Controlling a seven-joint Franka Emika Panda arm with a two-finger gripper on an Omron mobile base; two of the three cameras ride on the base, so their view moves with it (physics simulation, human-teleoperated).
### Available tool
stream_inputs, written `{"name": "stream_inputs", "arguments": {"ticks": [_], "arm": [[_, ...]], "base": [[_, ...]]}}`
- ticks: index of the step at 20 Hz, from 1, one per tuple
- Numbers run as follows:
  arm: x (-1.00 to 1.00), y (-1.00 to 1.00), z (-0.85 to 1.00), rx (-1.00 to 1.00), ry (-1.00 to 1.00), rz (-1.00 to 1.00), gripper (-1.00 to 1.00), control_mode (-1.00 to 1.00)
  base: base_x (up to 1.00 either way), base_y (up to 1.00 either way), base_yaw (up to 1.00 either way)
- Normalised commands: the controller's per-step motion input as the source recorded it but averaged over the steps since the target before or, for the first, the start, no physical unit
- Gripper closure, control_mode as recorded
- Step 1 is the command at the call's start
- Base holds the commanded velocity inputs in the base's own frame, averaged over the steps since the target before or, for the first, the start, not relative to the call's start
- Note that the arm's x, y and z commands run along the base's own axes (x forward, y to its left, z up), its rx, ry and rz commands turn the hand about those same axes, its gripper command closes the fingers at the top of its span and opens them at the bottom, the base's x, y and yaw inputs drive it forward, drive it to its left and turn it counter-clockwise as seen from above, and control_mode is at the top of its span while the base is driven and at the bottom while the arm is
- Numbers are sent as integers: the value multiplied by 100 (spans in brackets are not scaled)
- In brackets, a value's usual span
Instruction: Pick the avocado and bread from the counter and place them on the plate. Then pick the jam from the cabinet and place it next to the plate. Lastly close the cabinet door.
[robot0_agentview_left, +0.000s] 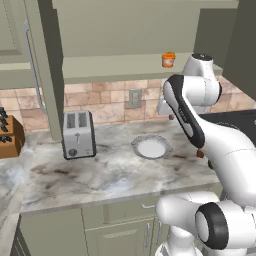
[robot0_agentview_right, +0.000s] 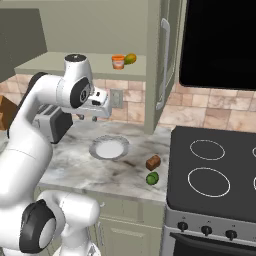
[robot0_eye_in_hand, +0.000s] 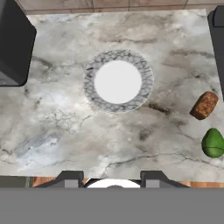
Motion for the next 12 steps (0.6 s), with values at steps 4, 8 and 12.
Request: {"name": "stream_inputs", "arguments": {"ticks": [4,8,12], "arm": [[-5,-10,-8,-2,-4,-1,-100,-100],[-21,-41,-26,-3,0,-8,-100,-100],[-36,-63,-34,-2,0,-13,-100,-100]], "base": [[0,0,0],[0,0,0],[0,0,0]]}}
